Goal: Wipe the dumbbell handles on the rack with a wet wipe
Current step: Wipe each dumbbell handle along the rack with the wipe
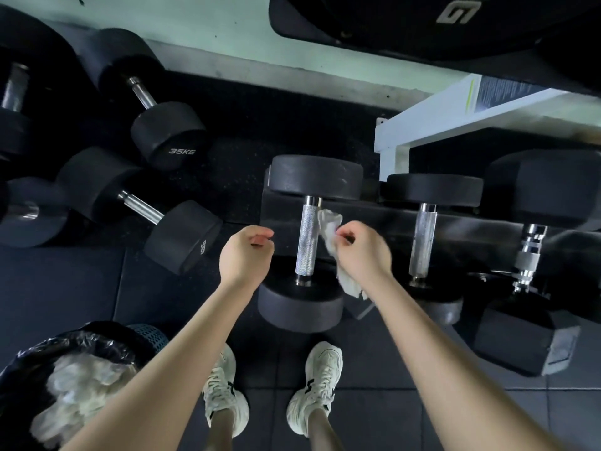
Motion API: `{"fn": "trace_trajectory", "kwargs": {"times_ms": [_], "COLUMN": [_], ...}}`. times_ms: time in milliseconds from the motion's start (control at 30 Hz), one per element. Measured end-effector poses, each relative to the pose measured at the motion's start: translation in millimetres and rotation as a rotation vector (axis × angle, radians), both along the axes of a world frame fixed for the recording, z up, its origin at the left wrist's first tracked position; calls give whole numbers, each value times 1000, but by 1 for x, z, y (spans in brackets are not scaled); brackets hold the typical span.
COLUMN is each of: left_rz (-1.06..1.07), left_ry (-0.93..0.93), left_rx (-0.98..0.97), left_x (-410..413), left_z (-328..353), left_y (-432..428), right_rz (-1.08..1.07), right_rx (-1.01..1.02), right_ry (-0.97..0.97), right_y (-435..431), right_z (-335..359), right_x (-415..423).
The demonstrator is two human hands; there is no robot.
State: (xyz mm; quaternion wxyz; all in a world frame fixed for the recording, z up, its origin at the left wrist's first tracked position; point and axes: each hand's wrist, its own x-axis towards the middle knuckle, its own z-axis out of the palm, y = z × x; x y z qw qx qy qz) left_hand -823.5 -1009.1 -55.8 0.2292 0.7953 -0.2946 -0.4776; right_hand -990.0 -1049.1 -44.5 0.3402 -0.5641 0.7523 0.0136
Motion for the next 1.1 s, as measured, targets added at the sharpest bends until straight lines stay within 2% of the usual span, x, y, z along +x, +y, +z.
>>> {"fn": "trace_trajectory", "kwargs": {"times_ms": [67,167,200,300,433,500,667,733,833,933,1000,1100], "left_rz": [-71,-146,-154,-166,78,195,489,469,340,293,298,212], "left_ry": [6,22,33,57,330,389,540,564,573,549,533,401], "left_rx": [-3,3,11,51,86,107,226,269,302,242,164,54], "left_x": [-4,-10,-11,-16,-19,-22,-18,-11,-5,-3,-2,-6], "left_z": [-7,-21,-25,-41,-52,-54,-48,-46,-37,-33,-29,-23], "left_y": [-6,-14,-16,-21,-31,-36,-41,-37,-27,-22,-19,-8], "right_rz": [-188,-671,-759,-720,-713,-739,-461,-300,-79,-13,-61,-107], "right_rx": [120,276,283,296,341,353,286,224,171,147,82,11], "right_ry": [-273,-741,-799,-758,-858,-896,-657,-499,-124,122,109,-19], "right_y": [-2,-3,-4,-5,-7,-9,-3,6,15,16,13,10], "right_z": [-19,-36,-43,-50,-39,-38,-42,-45,-42,-28,-15,1], "right_x": [10,20,20,17,18,20,9,2,-6,-16,-24,-28]}}
